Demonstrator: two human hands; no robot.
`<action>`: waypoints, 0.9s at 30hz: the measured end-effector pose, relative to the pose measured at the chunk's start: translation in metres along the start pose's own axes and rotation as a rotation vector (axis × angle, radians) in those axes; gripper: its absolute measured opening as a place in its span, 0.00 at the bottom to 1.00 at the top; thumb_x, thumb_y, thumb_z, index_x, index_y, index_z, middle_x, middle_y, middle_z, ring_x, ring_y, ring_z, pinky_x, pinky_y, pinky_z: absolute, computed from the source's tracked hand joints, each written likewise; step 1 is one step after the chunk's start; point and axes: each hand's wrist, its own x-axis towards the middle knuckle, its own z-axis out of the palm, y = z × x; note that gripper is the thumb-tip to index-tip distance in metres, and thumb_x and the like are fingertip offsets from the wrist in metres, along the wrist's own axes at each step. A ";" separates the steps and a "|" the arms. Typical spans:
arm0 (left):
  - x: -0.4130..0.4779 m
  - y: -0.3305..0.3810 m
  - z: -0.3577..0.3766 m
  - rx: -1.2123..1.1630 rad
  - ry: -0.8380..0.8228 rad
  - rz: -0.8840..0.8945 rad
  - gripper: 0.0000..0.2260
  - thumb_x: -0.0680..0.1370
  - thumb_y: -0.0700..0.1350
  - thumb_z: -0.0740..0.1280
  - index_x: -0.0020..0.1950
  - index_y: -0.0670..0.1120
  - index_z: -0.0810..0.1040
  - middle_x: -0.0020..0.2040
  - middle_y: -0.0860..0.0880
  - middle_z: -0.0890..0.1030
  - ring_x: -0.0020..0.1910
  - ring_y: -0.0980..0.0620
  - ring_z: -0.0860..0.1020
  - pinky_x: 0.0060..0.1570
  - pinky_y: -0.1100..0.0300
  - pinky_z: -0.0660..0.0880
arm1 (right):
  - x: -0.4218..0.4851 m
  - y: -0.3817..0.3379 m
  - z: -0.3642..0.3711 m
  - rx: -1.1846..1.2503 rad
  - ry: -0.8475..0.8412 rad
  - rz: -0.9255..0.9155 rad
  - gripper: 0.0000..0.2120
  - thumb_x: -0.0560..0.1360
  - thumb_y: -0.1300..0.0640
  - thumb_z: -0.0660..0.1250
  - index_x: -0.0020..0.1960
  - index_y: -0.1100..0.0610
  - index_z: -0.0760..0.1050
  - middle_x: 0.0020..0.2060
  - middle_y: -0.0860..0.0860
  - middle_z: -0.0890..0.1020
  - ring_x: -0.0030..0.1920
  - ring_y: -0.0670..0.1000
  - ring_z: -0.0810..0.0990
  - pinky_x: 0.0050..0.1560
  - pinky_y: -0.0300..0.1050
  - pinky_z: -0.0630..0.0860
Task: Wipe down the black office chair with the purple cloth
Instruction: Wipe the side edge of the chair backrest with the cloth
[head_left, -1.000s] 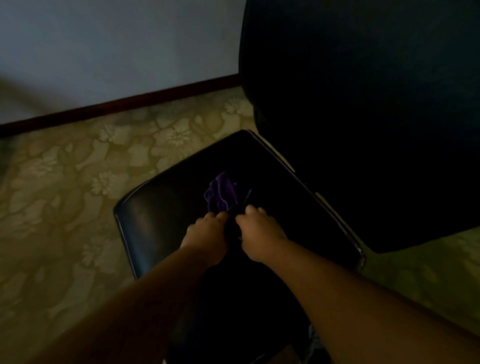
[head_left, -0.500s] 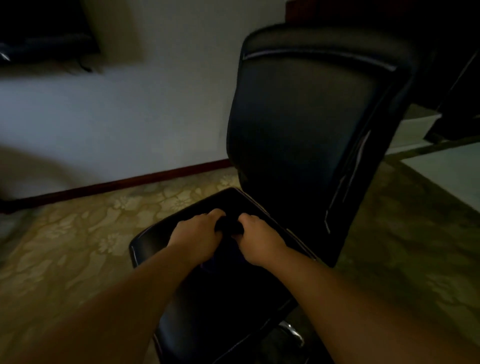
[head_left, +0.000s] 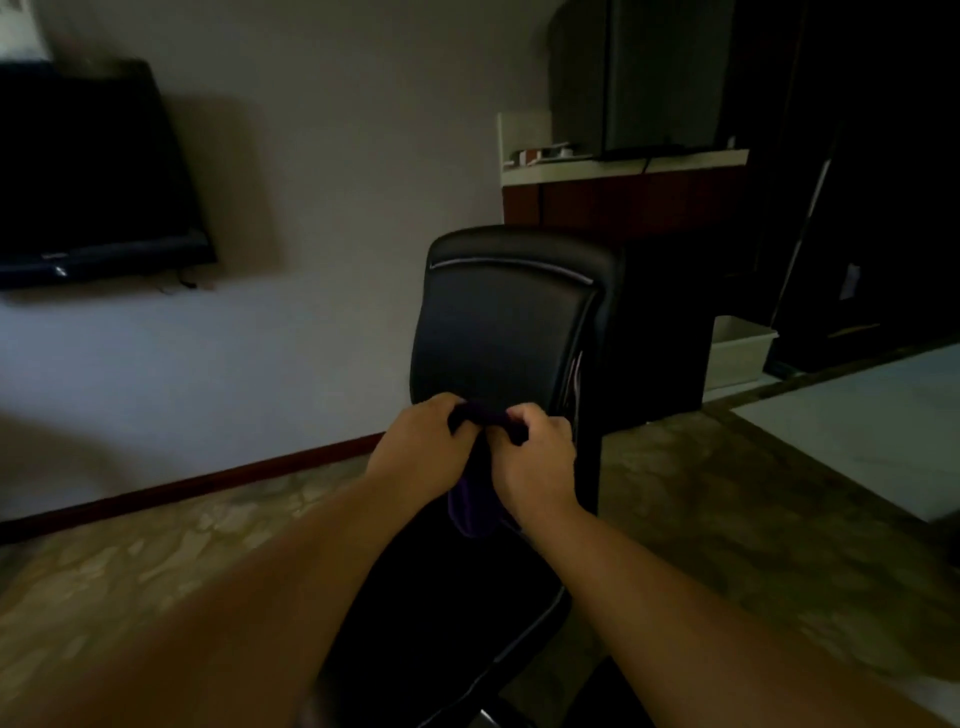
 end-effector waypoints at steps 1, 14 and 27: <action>0.003 0.010 0.002 -0.029 -0.005 0.015 0.10 0.81 0.54 0.60 0.59 0.55 0.76 0.50 0.54 0.81 0.44 0.57 0.79 0.44 0.61 0.78 | 0.003 0.002 -0.007 -0.093 0.023 0.022 0.08 0.76 0.46 0.65 0.52 0.46 0.79 0.52 0.49 0.70 0.51 0.53 0.75 0.53 0.50 0.77; 0.086 0.085 0.031 -0.207 -0.089 0.083 0.09 0.78 0.54 0.65 0.46 0.52 0.83 0.40 0.55 0.83 0.35 0.62 0.80 0.30 0.72 0.70 | 0.082 0.012 -0.068 0.442 -0.043 -0.025 0.16 0.77 0.49 0.63 0.65 0.42 0.72 0.60 0.47 0.78 0.59 0.47 0.78 0.61 0.48 0.76; 0.208 0.136 0.038 -0.061 -0.112 0.349 0.18 0.78 0.51 0.68 0.67 0.53 0.75 0.59 0.51 0.75 0.56 0.54 0.76 0.52 0.66 0.72 | 0.160 0.021 -0.080 0.410 0.399 -0.100 0.09 0.75 0.58 0.70 0.50 0.45 0.82 0.54 0.47 0.75 0.51 0.41 0.78 0.49 0.32 0.77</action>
